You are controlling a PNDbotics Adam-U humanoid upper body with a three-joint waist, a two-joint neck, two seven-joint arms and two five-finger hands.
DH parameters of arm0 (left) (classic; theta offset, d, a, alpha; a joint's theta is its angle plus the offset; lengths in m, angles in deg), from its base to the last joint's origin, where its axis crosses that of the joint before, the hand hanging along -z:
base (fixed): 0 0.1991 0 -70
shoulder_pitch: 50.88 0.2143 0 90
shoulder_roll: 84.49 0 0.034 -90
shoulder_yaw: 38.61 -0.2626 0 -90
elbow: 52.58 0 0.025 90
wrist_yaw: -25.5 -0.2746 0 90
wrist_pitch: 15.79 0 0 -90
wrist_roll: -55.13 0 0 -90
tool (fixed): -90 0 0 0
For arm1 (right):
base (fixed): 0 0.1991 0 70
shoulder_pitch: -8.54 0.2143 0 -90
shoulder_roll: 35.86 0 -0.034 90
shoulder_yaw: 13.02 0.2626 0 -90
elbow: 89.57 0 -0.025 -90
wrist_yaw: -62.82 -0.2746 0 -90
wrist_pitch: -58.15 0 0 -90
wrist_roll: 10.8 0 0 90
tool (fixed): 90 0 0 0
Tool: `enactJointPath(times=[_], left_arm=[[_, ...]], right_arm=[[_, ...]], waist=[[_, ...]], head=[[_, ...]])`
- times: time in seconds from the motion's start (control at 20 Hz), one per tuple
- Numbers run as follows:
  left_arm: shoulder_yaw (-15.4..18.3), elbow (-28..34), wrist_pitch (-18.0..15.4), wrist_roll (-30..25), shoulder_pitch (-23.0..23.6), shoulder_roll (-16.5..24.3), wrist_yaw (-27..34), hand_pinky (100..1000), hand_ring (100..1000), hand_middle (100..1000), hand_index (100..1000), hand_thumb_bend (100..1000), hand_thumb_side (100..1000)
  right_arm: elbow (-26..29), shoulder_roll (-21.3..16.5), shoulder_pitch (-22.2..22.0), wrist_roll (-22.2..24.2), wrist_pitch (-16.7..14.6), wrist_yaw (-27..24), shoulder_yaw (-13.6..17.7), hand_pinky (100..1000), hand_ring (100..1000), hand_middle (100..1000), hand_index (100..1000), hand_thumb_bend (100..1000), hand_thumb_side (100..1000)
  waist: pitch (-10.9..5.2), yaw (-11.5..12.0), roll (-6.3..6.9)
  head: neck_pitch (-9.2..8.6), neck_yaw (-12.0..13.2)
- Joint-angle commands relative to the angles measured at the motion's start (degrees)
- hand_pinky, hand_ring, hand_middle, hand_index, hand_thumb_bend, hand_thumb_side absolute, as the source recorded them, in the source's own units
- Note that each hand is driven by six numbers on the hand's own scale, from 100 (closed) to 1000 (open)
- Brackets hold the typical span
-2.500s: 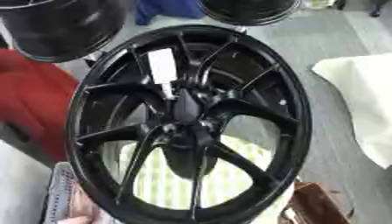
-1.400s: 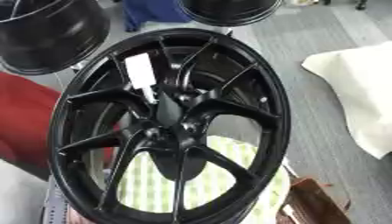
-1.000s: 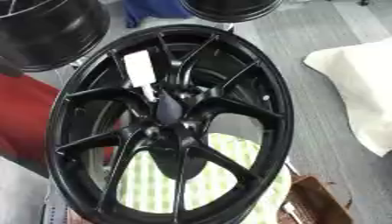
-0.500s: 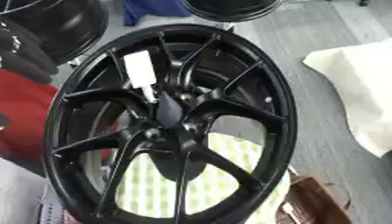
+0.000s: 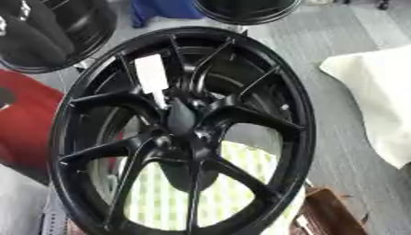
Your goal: Pull the pin out of the wheel hub.
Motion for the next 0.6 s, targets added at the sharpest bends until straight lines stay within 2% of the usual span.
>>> enactJointPath(times=[0.05,0.25,0.45,0.55,0.6], left_arm=[[0.6,-3.0,-0.7,-2.2,-3.5,-2.2,1.0,906,826,797,866,162,100],[-0.8,-6.9,-2.2,-1.9,-6.9,-6.0,-0.3,900,812,785,856,177,100],[-2.0,-10.0,-2.9,-1.4,-8.0,-7.8,-2.4,900,805,775,868,186,110],[-2.5,-11.1,-2.4,-1.1,-8.2,-8.4,-3.7,903,794,748,870,211,311],[-2.6,-11.6,-2.0,-0.6,-8.3,-8.7,-4.2,904,791,738,868,229,353]], right_arm=[[0.7,-0.5,0.2,-0.8,-0.7,-0.1,-0.2,419,634,434,647,328,231],[0.7,-0.4,0.8,-0.8,-0.6,-0.3,-0.6,418,633,433,645,328,233],[0.7,-0.2,1.5,-0.8,-0.5,-0.5,-0.8,416,632,431,643,327,232],[0.7,-0.1,1.8,-0.8,-0.5,-0.7,-0.8,415,630,430,641,324,231],[0.7,0.0,1.9,-0.8,-0.5,-0.8,-0.8,415,629,430,641,321,231]], waist=[[-0.94,-0.3,-0.37],[-0.63,-1.0,-0.27],[-0.23,-1.8,0.08],[-0.13,-2.0,0.24],[-0.09,-2.0,0.36]], head=[[-0.73,0.4],[-1.16,0.9],[-1.63,1.5],[-1.68,1.6],[-1.61,1.5]])
